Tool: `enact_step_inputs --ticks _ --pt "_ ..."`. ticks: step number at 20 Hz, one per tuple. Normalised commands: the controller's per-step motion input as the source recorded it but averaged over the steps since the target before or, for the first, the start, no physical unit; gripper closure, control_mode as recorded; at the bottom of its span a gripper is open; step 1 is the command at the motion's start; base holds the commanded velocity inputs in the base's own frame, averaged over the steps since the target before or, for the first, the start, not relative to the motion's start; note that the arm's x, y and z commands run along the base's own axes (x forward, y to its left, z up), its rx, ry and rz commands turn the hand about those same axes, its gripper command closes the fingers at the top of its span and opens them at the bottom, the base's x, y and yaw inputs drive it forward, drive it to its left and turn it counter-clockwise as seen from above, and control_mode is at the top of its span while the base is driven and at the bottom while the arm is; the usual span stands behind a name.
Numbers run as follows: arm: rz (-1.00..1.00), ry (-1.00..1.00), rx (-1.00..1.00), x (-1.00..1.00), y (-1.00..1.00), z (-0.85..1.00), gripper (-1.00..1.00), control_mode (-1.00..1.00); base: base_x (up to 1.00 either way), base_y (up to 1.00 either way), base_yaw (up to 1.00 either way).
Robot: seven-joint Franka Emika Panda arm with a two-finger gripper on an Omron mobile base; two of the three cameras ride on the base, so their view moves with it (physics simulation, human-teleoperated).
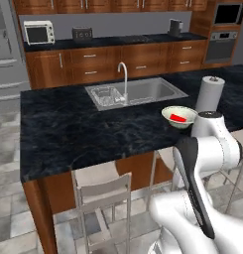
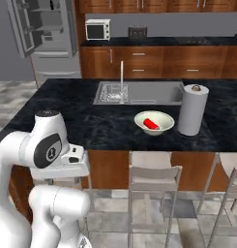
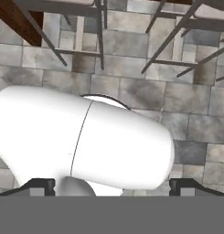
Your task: Open the fridge, grab two sodas, and place both sodas inside the bowl with ice on the dining counter.
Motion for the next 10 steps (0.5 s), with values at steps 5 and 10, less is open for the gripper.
enact_step_inputs --ticks 5,10 --pt "0.00 0.00 0.00 0.00 0.00 0.00 -1.00 1.00 -0.56 1.00 -0.01" --pt "0.00 0.00 0.00 0.00 0.00 0.00 -1.00 1.00 -0.46 1.00 0.00"
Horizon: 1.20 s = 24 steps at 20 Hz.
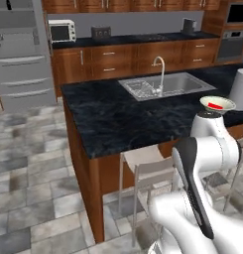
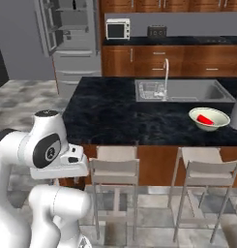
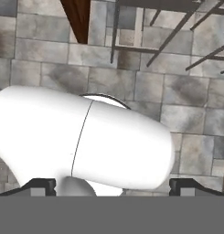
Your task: Open the fridge, grab two sodas, and place both sodas inside the bowl with ice on the dining counter.
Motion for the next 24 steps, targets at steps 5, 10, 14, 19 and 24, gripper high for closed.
enact_step_inputs --ticks 5,10,14,19,24 --pt "0.00 0.00 0.00 0.00 0.00 0.00 -1.00 1.00 -0.37 1.00 0.00" --pt "0.00 0.00 0.00 0.00 0.00 0.00 -1.00 1.00 -0.25 1.00 0.00" --pt "0.00 0.00 0.00 0.00 0.00 0.00 -1.00 1.00 -0.09 1.00 -0.03" --pt "0.00 0.00 0.00 0.00 0.00 0.00 -1.00 1.00 0.02 1.00 -0.04" --pt "0.00 0.00 0.00 0.00 0.00 0.00 -1.00 1.00 0.44 1.00 -0.11"
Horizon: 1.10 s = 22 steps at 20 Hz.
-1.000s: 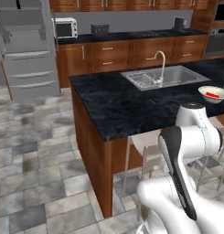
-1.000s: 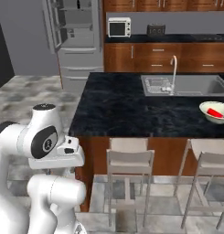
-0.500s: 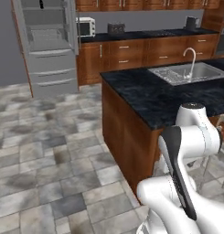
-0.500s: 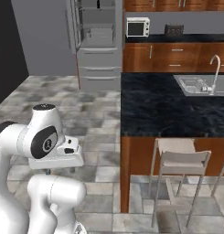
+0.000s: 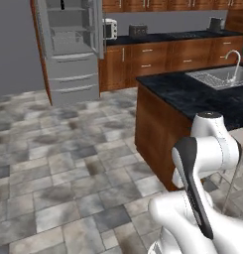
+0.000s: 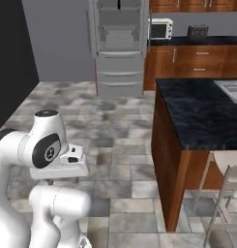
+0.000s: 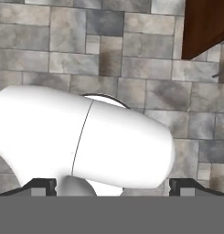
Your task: Open the fridge, grab two sodas, and place both sodas inside the bowl with ice on the dining counter.
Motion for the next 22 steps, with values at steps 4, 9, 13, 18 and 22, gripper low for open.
enact_step_inputs --ticks 4,9,13,18,22 --pt "0.00 0.00 0.00 0.00 0.00 0.00 -1.00 1.00 0.67 0.96 -0.13" --pt "0.00 0.00 0.00 0.00 0.00 0.00 -1.00 1.00 0.93 0.60 -0.04" --pt "0.00 0.00 0.00 0.00 0.00 0.00 -1.00 1.00 1.00 0.34 0.00" --pt "0.00 0.00 0.00 0.00 0.00 0.00 -1.00 1.00 1.00 0.19 0.08" --pt "0.00 0.00 0.00 0.00 0.00 0.00 -1.00 1.00 1.00 0.14 0.14"
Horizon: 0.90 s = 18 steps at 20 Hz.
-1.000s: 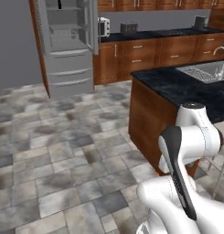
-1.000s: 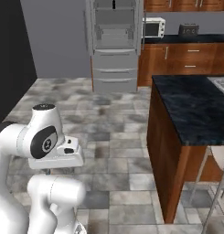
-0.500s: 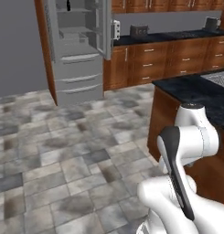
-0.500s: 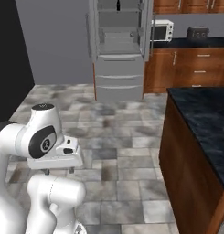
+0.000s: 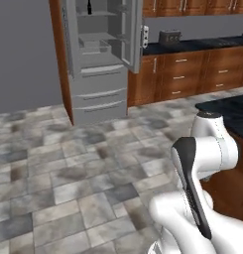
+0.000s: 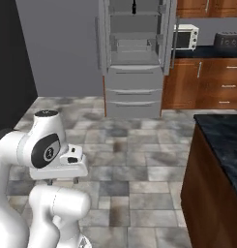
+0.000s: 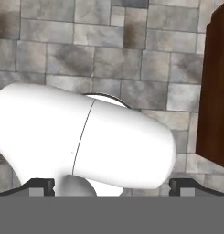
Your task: Open the fridge, grab two sodas, and place both sodas inside the bowl with ice on the dining counter.
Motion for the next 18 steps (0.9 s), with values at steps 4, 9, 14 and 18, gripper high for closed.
enact_step_inputs --ticks 4,9,14,18 --pt "0.00 0.00 0.00 0.00 0.00 0.00 -1.00 1.00 1.00 0.01 0.16" --pt "0.00 0.00 0.00 0.00 0.00 0.00 -1.00 1.00 1.00 -0.08 0.14" --pt "0.00 0.00 0.00 0.00 0.00 0.00 -1.00 1.00 1.00 -0.23 0.11" --pt "0.00 0.00 0.00 0.00 0.00 0.00 -1.00 1.00 1.00 -0.30 0.10"
